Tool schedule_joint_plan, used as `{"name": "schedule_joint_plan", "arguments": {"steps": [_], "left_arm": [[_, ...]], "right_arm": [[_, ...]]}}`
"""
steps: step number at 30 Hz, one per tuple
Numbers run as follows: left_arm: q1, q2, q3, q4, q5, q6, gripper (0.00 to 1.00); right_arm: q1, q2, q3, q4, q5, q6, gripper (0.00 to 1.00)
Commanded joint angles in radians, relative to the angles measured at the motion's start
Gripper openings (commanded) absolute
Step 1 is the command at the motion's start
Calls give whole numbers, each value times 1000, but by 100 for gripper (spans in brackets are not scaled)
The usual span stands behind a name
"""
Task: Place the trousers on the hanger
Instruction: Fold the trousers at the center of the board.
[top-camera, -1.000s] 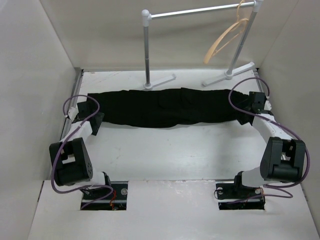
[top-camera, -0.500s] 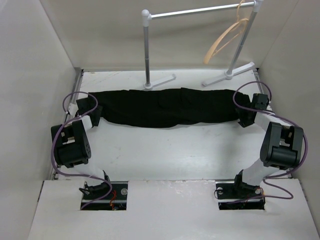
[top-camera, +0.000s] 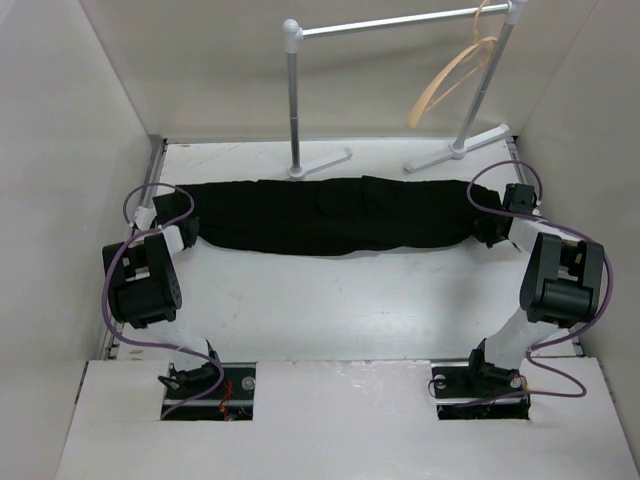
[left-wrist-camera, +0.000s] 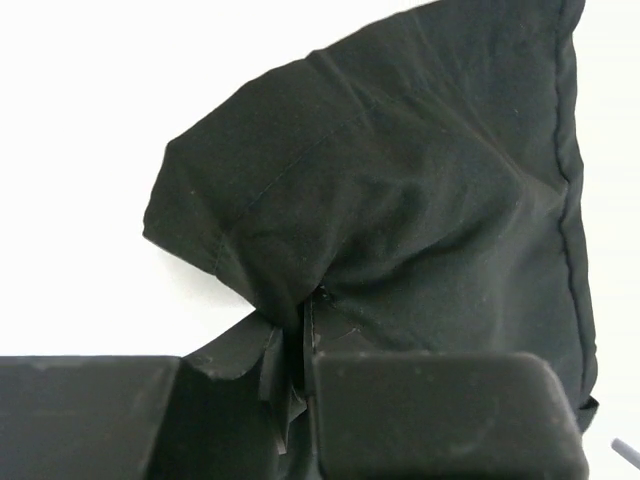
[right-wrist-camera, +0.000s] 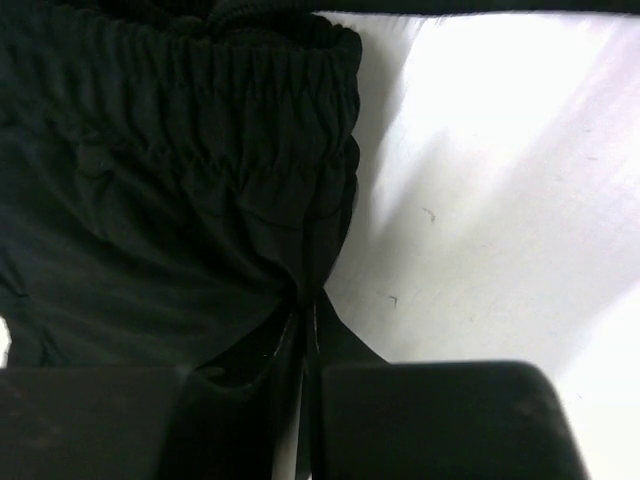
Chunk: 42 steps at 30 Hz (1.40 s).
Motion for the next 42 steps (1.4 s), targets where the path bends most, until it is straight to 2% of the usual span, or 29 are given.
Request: {"name": "schedule_joint_plan", "arguments": {"steps": [1, 5, 16, 19, 21, 24, 27, 31, 36, 37, 40, 42], "left_arm": [[25, -125, 6, -184, -135, 41, 3], [27, -219, 31, -347, -226, 97, 2], [140, -420, -118, -485, -307, 177, 3], [128, -441, -129, -530, -371, 176, 13], [122, -450, -136, -533, -369, 173, 25], [101, -504, -133, -531, -329, 173, 46], [76, -594, -107, -551, -326, 174, 54], [13, -683, -52, -594, -319, 187, 56], [-135, -658, -119, -532, -231, 148, 56], [-162, -642, -141, -507, -215, 130, 56], [-247, -624, -194, -449, -178, 72, 56], [-312, -630, -219, -412, -155, 52, 56]], "right_arm": [[-30, -115, -13, 6, 88, 32, 7], [-37, -212, -71, 9, 105, 58, 7], [-56, -505, -337, -70, 88, 69, 5], [-62, -585, -383, -121, 88, 75, 6], [-57, -615, -395, -126, 80, 74, 16], [-45, -645, -386, -138, 80, 48, 45], [-43, -695, -352, -184, 94, 18, 62], [-36, -776, -288, -237, 122, -38, 70], [6, -816, -301, -241, 162, -66, 70], [-5, -806, -315, -238, 148, -66, 71], [-88, -774, -344, -195, 90, -77, 83], [-131, -737, -344, -163, 64, -69, 85]]}}
